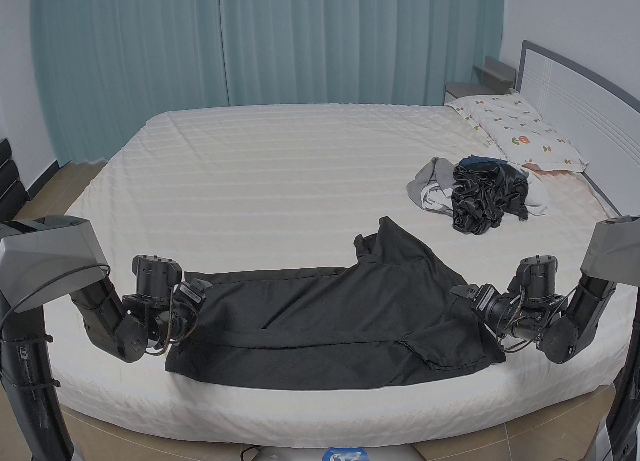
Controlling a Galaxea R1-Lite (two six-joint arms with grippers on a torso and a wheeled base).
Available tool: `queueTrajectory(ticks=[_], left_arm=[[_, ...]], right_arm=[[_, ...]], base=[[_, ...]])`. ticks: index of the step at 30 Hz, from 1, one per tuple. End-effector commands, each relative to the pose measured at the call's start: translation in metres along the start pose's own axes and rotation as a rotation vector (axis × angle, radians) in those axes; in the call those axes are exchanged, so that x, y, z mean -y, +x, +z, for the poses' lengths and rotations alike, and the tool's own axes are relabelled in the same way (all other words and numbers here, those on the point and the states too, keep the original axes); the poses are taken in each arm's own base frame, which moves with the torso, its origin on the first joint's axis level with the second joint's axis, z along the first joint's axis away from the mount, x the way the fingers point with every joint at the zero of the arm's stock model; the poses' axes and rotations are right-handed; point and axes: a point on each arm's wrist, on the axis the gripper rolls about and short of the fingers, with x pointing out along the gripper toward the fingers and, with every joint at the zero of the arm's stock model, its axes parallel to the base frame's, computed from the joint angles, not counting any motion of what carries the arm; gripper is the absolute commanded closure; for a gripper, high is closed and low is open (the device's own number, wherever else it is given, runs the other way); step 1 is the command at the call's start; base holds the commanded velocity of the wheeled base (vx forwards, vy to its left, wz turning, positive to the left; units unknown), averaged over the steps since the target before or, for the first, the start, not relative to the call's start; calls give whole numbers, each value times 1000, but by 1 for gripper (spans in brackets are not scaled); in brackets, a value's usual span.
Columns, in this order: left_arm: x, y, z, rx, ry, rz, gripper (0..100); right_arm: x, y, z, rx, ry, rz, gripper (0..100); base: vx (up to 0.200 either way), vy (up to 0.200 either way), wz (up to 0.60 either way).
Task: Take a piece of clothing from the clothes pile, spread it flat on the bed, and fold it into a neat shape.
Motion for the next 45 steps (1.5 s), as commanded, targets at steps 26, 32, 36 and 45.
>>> queueTrajectory(ticks=[26, 32, 36, 45], left_arm=[[-13, -32, 42, -218, 150, -84, 0], [-9, -23, 28, -309, 267, -18, 0], [-11, -7, 19, -326, 275, 12, 0], [-17, 8, 15, -258, 289, 97, 100]], right_arm=[[4, -11, -4, 25, 15, 11, 0], [6, -12, -5, 18, 17, 2, 0], [6, -12, -5, 19, 16, 3, 0], [9, -10, -5, 17, 19, -7, 0]], base=[[0, 0, 0], [0, 0, 0], [0, 0, 0], [0, 0, 0]])
